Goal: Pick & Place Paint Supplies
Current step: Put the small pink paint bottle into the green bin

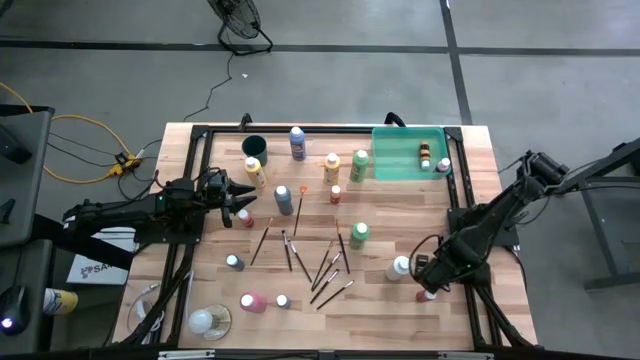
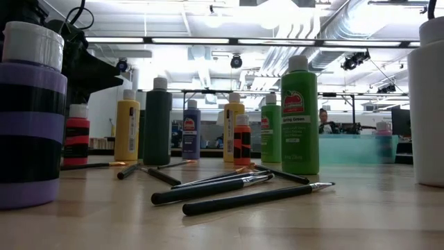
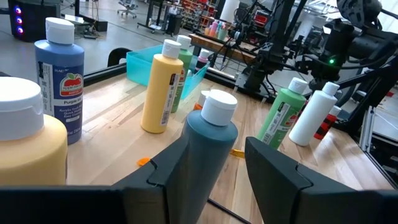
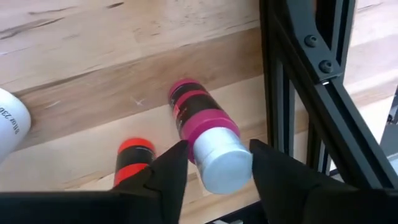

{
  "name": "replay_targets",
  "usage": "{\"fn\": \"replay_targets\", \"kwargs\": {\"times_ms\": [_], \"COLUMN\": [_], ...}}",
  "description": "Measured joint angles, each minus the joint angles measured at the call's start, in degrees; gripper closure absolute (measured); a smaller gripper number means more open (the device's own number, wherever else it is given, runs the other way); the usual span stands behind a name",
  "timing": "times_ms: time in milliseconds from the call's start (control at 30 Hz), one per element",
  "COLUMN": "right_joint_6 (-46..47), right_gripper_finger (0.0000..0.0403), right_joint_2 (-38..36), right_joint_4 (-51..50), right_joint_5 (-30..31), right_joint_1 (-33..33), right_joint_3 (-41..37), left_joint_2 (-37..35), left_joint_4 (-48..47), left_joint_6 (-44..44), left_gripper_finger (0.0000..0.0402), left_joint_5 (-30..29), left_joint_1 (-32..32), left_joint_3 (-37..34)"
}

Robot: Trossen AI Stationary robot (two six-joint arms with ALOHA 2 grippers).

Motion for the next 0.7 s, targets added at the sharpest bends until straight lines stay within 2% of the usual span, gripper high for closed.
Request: {"fn": "replay_targets", "kwargs": {"times_ms": [167, 400, 567, 700], "right_joint_6": [-0.23, -1.22, -2.06, -3.75], "right_gripper_finger": [0.0286, 0.0276, 0.0292, 0.0292], "right_joint_2": [-0.08, -0.7, -4.38, -8.22], "right_joint_4": [-0.16, -0.58, -3.51, -11.01], "right_joint_5": [-0.03, 1.16, 7.9, 11.61], "right_joint_1": [0.28, 0.62, 0.4, -0.97], "right_joint_3": [0.11, 0.08, 0.0, 1.16], "left_joint_2": [0.01, 0.0, 0.0, 0.01], "left_joint_4": [0.01, 0.02, 0.02, 0.01], "left_joint_6": [0.0, 0.0, 0.0, 0.0], "left_gripper_finger": [0.025, 0.025, 0.025, 0.025], "left_joint_5": [0.0, 0.01, -0.01, 0.0], "left_joint_1": [-0.01, 0.0, 0.0, -0.01], "left_joint_3": [0.0, 0.0, 0.0, 0.0]}}
